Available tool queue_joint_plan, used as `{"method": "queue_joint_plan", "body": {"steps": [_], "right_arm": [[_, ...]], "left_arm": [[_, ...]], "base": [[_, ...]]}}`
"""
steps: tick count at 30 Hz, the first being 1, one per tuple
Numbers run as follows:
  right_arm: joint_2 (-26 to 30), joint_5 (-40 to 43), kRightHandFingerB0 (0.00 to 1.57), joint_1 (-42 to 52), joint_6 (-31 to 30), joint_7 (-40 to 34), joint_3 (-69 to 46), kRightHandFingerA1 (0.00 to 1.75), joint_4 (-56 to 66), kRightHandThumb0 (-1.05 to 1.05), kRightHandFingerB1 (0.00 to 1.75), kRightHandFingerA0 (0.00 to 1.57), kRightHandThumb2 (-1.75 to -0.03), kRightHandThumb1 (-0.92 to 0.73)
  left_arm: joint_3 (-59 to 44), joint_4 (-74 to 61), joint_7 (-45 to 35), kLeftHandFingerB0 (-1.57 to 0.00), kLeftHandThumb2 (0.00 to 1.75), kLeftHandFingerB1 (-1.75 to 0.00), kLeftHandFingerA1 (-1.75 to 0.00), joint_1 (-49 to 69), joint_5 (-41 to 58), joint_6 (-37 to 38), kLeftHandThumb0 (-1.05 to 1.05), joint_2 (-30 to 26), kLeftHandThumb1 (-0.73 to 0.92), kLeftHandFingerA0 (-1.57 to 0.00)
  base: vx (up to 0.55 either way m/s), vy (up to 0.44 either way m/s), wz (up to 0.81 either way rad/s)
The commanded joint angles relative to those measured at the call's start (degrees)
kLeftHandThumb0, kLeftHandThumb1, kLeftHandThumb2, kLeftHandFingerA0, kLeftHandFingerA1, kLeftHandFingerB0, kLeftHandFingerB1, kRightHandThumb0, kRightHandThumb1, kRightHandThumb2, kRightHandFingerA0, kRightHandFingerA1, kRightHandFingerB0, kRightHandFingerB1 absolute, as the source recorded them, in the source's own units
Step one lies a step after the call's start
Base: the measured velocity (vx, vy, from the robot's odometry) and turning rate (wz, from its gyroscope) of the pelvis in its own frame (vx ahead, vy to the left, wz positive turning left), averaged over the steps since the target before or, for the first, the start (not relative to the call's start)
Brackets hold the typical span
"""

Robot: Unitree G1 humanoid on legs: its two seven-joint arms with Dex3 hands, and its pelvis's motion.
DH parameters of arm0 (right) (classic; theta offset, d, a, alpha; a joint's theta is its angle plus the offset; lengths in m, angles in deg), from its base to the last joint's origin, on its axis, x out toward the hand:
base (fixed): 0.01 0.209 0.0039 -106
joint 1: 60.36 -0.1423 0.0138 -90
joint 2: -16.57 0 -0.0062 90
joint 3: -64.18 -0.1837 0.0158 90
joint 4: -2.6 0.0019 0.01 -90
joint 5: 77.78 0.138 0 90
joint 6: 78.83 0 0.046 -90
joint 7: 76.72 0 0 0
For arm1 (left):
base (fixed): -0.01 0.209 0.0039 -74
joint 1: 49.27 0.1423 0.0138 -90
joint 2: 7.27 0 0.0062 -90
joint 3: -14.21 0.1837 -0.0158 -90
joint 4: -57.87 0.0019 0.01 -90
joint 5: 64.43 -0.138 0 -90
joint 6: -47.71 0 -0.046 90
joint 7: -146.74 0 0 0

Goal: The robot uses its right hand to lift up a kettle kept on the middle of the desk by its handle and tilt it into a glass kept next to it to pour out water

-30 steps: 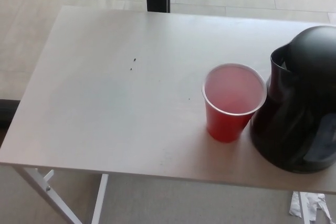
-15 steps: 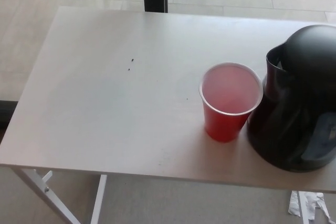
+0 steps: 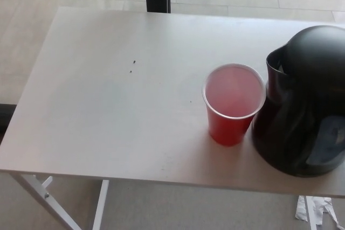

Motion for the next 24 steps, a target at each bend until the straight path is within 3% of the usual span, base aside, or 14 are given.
{"method": "queue_joint_plan", "body": {"steps": [1, 2, 3, 5, 8, 9, 10, 13, 17, 18, 20, 21, 23, 24], "right_arm": [[-1.54, -6.23, 0.77, 0.46, 18.21, -7.47, 1.17, 1.75, -2.28, -0.12, 1.59, 0.85, -1.13, -0.58], [-1.60, -6.24, 0.77, 0.44, 18.38, -7.58, 1.29, 1.75, -2.44, -0.12, 1.59, 0.85, -1.13, -0.58], [-2.21, -6.20, 0.73, -0.02, 14.64, -9.49, 0.33, 1.75, 0.66, -0.12, 1.62, 0.83, -1.15, -0.52], [-3.69, -4.14, 0.74, -0.70, 13.81, -10.54, -1.46, 1.75, 1.76, -0.13, 1.58, 0.85, -1.06, -0.54], [-6.03, -1.06, 0.73, -2.11, 12.02, -11.10, -3.74, 1.75, 2.47, -0.17, 1.60, 0.86, -0.97, -0.53], [-6.60, -1.34, 0.72, -3.10, 12.08, -12.03, -4.12, 1.75, 2.45, -0.18, 1.61, 0.87, -0.98, -0.54], [-7.05, -1.50, 0.73, -3.80, 11.77, -12.41, -4.44, 1.75, 2.49, -0.17, 1.60, 0.86, -1.07, -0.49], [-8.03, -0.74, 0.83, -5.67, 10.94, -11.43, -5.14, 1.73, 3.46, -0.17, 1.51, 0.92, -1.17, -0.47], [-7.10, -3.46, 0.80, -6.65, 7.45, -11.16, -3.99, 1.71, 6.89, -0.25, 1.50, 0.90, -0.86, -0.60], [-6.69, -3.84, 0.77, -7.50, 4.43, -10.31, -3.38, 1.74, 9.18, -0.24, 1.55, 0.88, -0.81, -0.60], [-6.55, -3.99, 0.74, -7.79, 3.60, -9.77, -3.24, 1.75, 9.96, -0.22, 1.48, 1.02, -0.75, -0.63], [-6.35, -3.93, 0.76, -8.11, 3.56, -9.04, -3.05, 1.75, 10.40, -0.23, 1.55, 0.87, -0.80, -0.60], [-6.18, -3.78, 0.76, -8.29, 3.52, -8.26, -2.88, 1.75, 11.01, -0.23, 1.55, 0.87, -0.80, -0.60], [-5.73, -4.77, 0.83, -8.81, 2.32, -8.10, -2.20, 1.73, 12.21, -0.24, 1.45, 0.92, -0.98, -0.53]], "left_arm": [[0.08, -0.29, 1.51, -0.34, 0.94, -1.13, -0.66, 0.39, -0.18, 0.46, -1.05, -1.80, 0.57, -0.62], [0.04, -0.28, 1.49, -0.34, 0.94, -1.13, -0.66, 0.48, -0.16, 0.47, -1.05, -1.87, 0.57, -0.62], [0.28, -0.24, 1.15, -0.31, 1.24, -1.14, -0.66, 0.67, -0.41, 0.98, -1.05, -2.00, 0.42, -0.61], [0.68, -0.53, 1.37, -0.32, 1.25, -1.13, -0.64, 0.86, -0.81, 1.08, -1.05, -1.94, 0.44, -0.62], [0.80, 0.00, 1.25, -0.33, 1.24, -1.12, -0.64, 0.87, -0.73, 1.53, -1.05, -1.79, 0.44, -0.61], [0.71, 0.20, 1.45, -0.37, 0.94, -1.14, -0.68, 0.78, -0.59, 1.62, -1.05, -1.73, 0.59, -0.63], [0.61, 0.35, 1.34, -0.36, 0.93, -1.15, -0.68, 0.72, -0.43, 1.69, -1.05, -1.73, 0.59, -0.62], [1.03, -0.16, 1.28, -0.32, 0.93, -1.15, -0.67, 0.82, -0.70, 1.36, -1.05, -1.99, 0.59, -0.61], [0.23, 0.26, 0.77, -0.32, 1.21, -1.14, -0.67, 0.07, 0.48, 0.54, -1.05, -2.02, 0.41, -0.63], [1.10, -0.08, 1.00, -0.31, 0.93, -1.16, -0.67, 0.31, -0.57, 1.35, -1.05, -2.26, 0.59, -0.61], [1.27, -0.03, 1.20, -0.31, 0.93, -1.15, -0.66, 0.08, -0.66, 0.97, -1.05, -2.41, 0.58, -0.62], [1.30, 0.16, 1.23, -0.33, 1.23, -1.14, -0.64, -0.09, -0.61, 0.79, -1.05, -2.45, 0.43, -0.62], [1.37, 0.40, 1.17, -0.33, 1.23, -1.14, -0.64, -0.23, -0.56, 0.79, -1.05, -2.51, 0.43, -0.62], [1.28, 0.14, 1.17, -0.34, 0.93, -1.13, -0.67, -0.13, -0.42, 0.59, -1.05, -2.51, 0.57, -0.63]], "base": [[0.00, 0.000, 0.00], [0.00, 0.000, 0.00], [0.00, 0.000, 0.00], [0.00, 0.000, 0.00], [0.00, 0.000, 0.00], [0.00, 0.000, 0.00], [0.00, 0.000, 0.00], [0.00, 0.000, 0.00], [0.00, 0.000, 0.00], [0.00, 0.000, 0.00], [0.00, 0.000, 0.00], [0.00, 0.000, 0.00], [0.00, 0.000, 0.00], [0.00, 0.000, 0.00]]}}
